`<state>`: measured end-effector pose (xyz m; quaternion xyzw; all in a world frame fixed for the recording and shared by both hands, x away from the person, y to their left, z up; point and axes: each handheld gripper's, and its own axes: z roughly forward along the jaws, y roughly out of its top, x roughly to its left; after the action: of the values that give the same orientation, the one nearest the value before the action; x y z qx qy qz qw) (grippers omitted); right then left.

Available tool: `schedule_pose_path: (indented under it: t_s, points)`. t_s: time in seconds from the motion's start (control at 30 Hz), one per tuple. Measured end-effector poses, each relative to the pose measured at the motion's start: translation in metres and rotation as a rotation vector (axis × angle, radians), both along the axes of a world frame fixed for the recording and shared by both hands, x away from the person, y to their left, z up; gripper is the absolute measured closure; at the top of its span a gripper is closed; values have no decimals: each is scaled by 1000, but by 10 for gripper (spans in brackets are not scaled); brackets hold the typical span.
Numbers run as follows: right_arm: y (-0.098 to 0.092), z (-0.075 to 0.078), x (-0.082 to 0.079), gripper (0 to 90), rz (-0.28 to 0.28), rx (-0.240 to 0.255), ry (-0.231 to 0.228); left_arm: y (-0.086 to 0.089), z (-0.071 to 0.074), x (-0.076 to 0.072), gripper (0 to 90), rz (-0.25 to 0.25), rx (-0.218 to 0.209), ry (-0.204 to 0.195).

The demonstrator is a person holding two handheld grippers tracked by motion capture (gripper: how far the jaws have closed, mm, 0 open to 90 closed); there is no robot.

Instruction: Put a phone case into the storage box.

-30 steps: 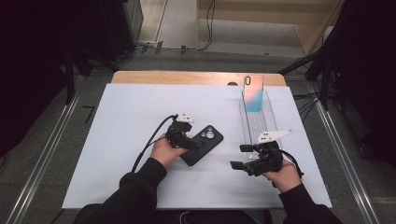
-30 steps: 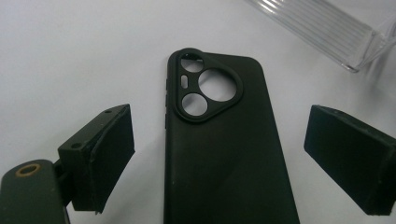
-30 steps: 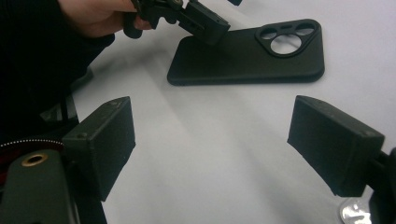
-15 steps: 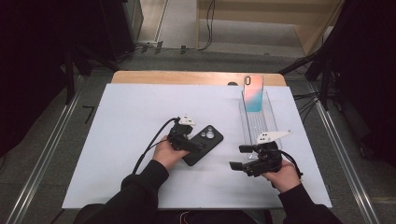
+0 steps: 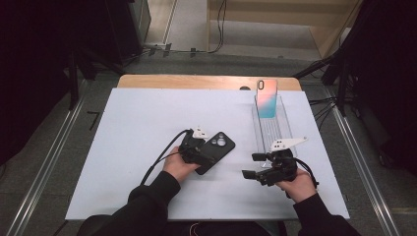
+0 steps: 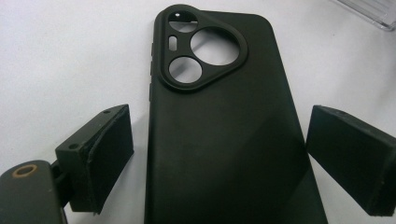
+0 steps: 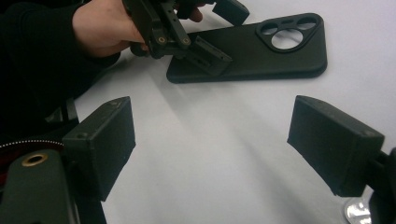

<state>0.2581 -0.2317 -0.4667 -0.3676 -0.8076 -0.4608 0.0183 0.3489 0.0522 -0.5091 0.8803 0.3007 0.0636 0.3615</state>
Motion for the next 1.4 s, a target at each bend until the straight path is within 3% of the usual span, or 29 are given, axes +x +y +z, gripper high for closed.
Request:
schedule_pose_path:
  t_s: [0.1, 0.4, 0.67, 0.8, 1.17, 1.4]
  points:
    - [0, -1, 0, 131, 0, 7, 6, 1, -2, -1, 80, -2, -11, -10]
    - [-1, -1, 0, 131, -4, 7, 10, -7, -6, -10, 53, -35, 79, -97]
    - [0, -2, 0, 131, -4, 1, 12, -7, -5, -11, 56, -33, 88, -100]
    - [1, -3, 0, 131, -22, -4, 9, -7, -4, -14, 123, -32, 85, -106]
    - [4, -2, -1, 131, -30, -5, -6, -8, -2, -15, 148, -15, 94, -91]
    - [2, 3, -2, 131, -49, 6, -24, -4, 6, -12, 155, 9, 49, -85]
